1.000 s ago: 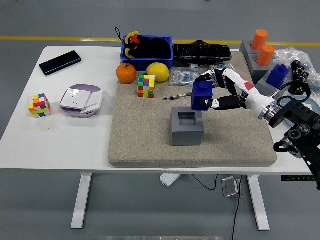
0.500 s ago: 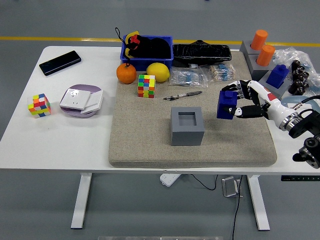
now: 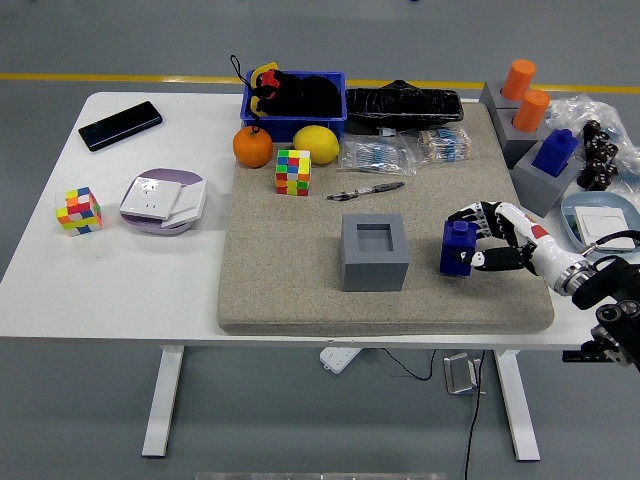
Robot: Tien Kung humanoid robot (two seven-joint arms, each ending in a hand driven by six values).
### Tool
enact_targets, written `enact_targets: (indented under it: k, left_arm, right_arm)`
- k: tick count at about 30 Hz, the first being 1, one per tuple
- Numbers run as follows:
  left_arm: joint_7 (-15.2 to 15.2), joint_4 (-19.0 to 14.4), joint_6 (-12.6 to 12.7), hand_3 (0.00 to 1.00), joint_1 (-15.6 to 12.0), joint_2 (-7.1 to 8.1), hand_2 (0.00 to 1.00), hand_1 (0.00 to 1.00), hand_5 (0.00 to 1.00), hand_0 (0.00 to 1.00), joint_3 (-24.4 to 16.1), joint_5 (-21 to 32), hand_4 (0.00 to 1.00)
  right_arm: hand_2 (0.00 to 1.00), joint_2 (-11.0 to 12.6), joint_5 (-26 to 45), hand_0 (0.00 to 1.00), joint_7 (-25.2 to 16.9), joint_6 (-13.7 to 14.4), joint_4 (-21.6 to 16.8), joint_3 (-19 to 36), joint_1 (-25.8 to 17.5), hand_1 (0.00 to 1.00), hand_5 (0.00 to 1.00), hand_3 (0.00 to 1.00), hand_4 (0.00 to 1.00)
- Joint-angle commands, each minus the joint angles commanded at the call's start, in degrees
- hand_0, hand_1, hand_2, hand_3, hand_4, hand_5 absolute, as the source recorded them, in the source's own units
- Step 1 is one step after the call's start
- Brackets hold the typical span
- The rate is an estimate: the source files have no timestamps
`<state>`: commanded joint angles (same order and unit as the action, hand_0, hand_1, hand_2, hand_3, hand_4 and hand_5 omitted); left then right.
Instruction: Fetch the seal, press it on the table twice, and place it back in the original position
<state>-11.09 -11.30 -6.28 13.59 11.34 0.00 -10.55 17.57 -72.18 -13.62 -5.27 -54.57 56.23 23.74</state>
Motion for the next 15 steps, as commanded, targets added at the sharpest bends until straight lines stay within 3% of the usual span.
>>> enact_targets:
  k: [15]
  left_arm:
    - [-0.01,0.04,-0.06,0.750,-0.05,-0.30,0.682,0.694,0.247,0.724,-0.63,-0.29,0.693]
  right_arm:
    - [0.455,-0.46,0.54,0.593,-0.69,0.19,1.39,-0.59,-1.03,0.455,0.002,0.495,0.729]
